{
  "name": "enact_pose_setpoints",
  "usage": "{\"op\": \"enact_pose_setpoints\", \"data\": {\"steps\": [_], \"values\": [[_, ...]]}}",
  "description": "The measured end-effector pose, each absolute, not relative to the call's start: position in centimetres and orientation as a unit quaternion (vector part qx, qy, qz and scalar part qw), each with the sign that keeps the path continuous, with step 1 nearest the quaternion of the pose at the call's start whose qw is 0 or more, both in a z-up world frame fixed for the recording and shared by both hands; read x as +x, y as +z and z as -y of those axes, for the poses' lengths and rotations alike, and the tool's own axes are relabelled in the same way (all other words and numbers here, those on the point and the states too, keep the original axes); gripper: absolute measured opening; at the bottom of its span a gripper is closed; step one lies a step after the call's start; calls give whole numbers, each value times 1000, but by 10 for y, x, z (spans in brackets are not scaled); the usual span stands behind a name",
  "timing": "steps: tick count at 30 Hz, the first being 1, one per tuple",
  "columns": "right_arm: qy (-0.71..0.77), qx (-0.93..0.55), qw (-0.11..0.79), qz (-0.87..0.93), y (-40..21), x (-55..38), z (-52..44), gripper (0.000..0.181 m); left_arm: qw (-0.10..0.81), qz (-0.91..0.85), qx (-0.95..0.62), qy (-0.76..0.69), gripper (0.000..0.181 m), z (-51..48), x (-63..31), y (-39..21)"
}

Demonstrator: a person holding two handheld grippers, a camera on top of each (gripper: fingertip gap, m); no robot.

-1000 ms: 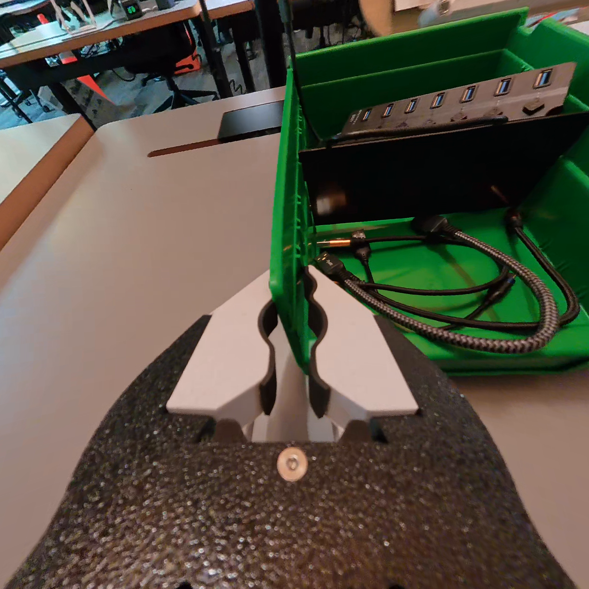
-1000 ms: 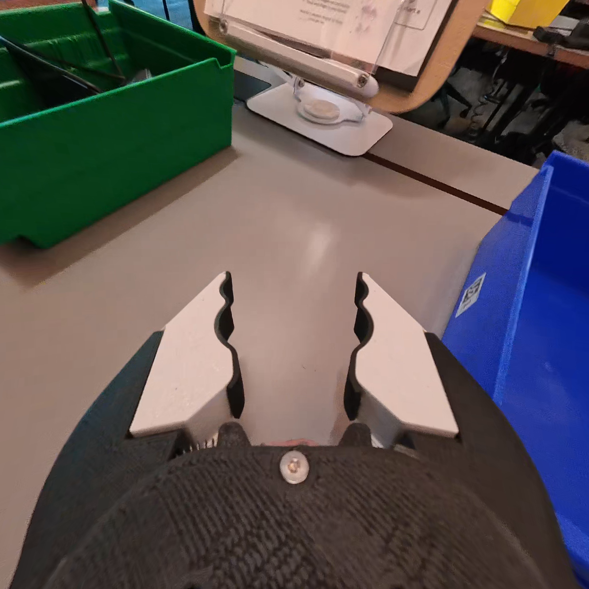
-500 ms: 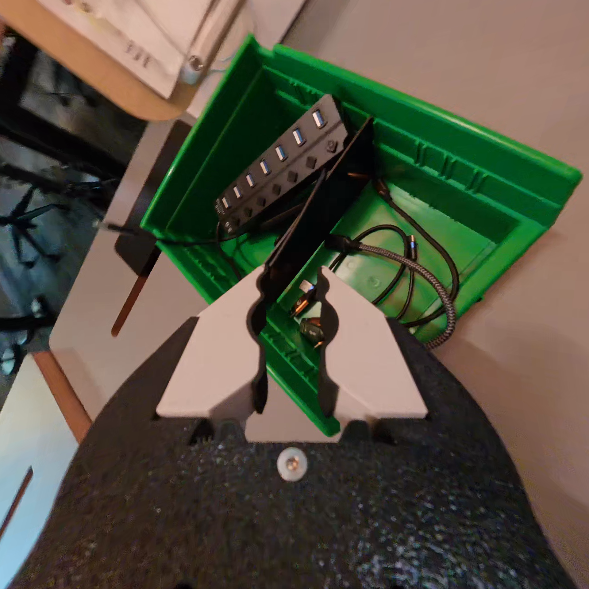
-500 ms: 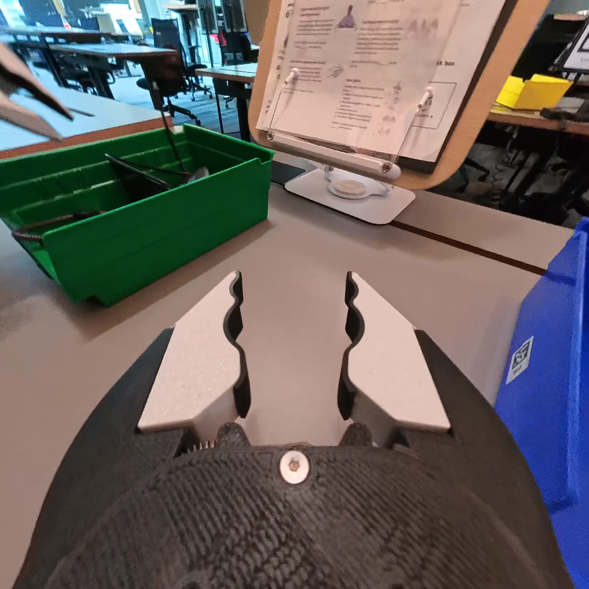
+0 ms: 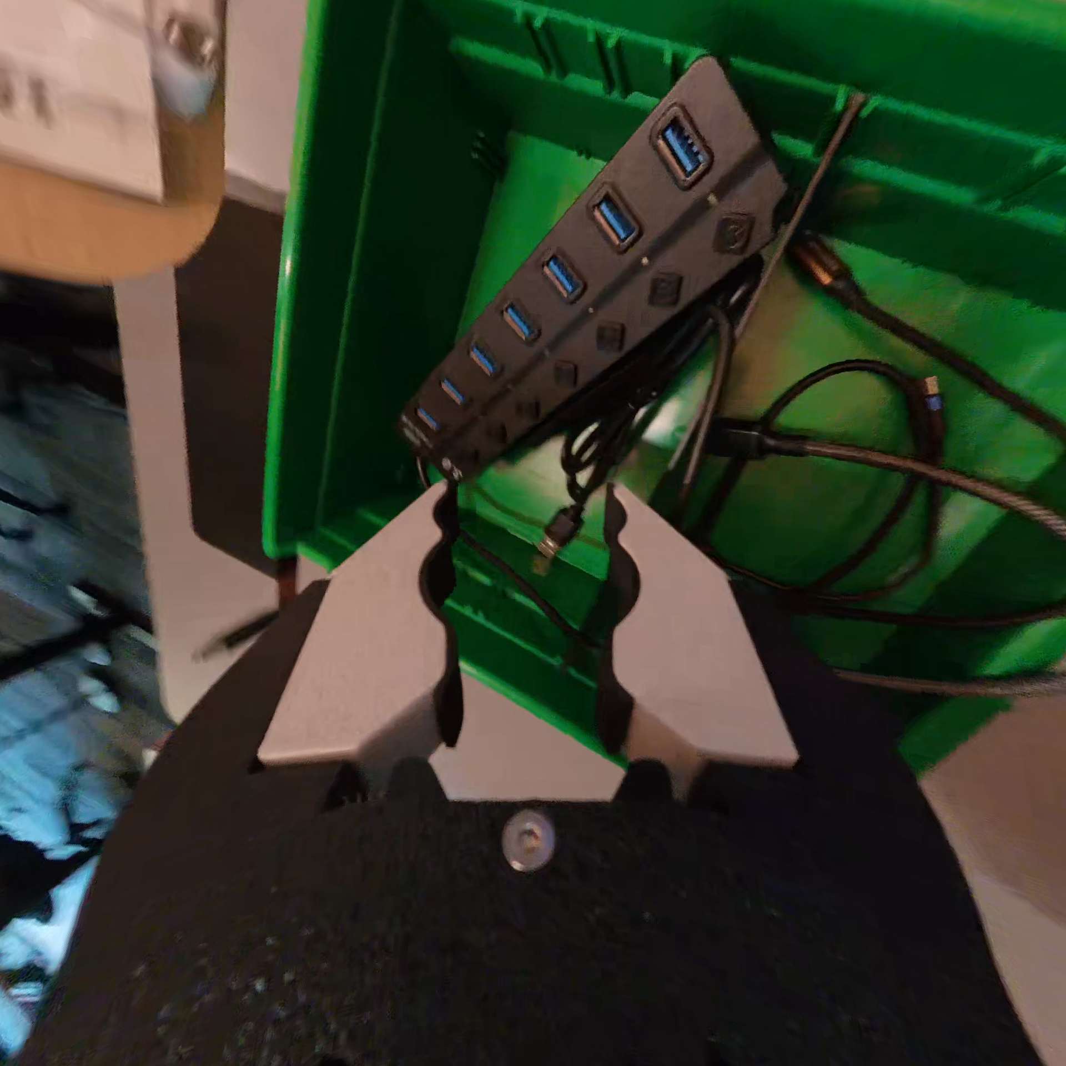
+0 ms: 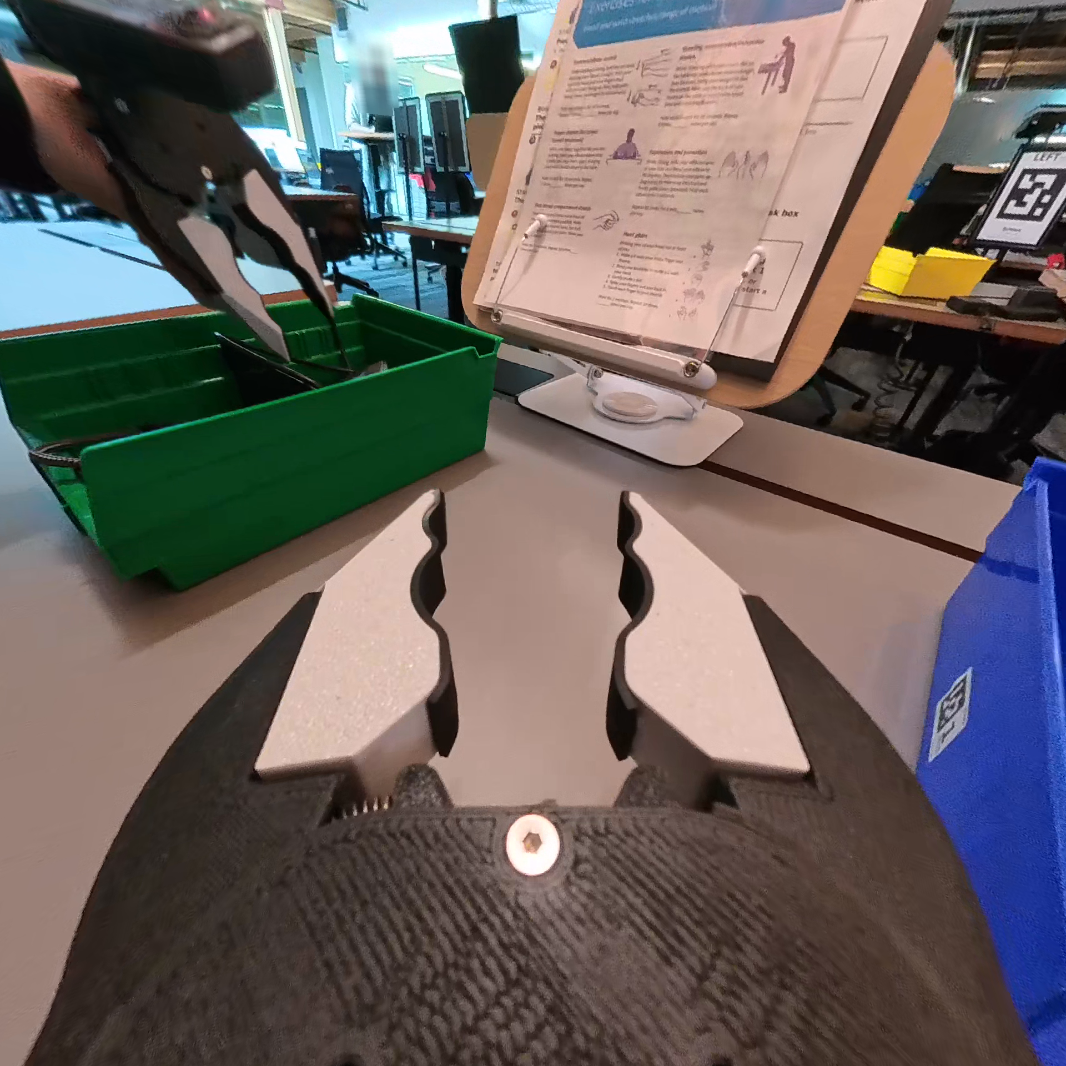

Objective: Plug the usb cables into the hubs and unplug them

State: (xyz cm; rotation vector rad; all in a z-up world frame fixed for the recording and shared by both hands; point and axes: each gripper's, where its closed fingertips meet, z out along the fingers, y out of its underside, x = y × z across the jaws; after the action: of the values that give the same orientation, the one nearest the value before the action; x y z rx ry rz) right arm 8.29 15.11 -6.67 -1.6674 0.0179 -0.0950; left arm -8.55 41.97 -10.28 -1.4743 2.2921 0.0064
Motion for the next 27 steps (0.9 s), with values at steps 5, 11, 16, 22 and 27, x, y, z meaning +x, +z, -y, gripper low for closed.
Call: {"op": "enact_pose_setpoints", "data": {"steps": [5, 11, 16, 22, 27], "values": [[-27, -738, 674, -3, -74, 80, -155, 59, 221, -884, -405, 71, 75, -422, -48, -135], [8, -742, 670, 22, -86, 69, -160, 60, 157, -932, -311, 99, 66, -419, -34, -159], [33, -743, 668, 28, -88, 64, -159, 60, 158, -936, -283, 141, 56, -423, -33, -155], [48, -734, 677, 21, -82, 65, -154, 59, 276, -882, -308, 227, 55, -439, -29, -58], [85, -713, 696, -2, -72, 63, -151, 58, 421, -783, -337, 310, 55, -444, -37, 77]]}}
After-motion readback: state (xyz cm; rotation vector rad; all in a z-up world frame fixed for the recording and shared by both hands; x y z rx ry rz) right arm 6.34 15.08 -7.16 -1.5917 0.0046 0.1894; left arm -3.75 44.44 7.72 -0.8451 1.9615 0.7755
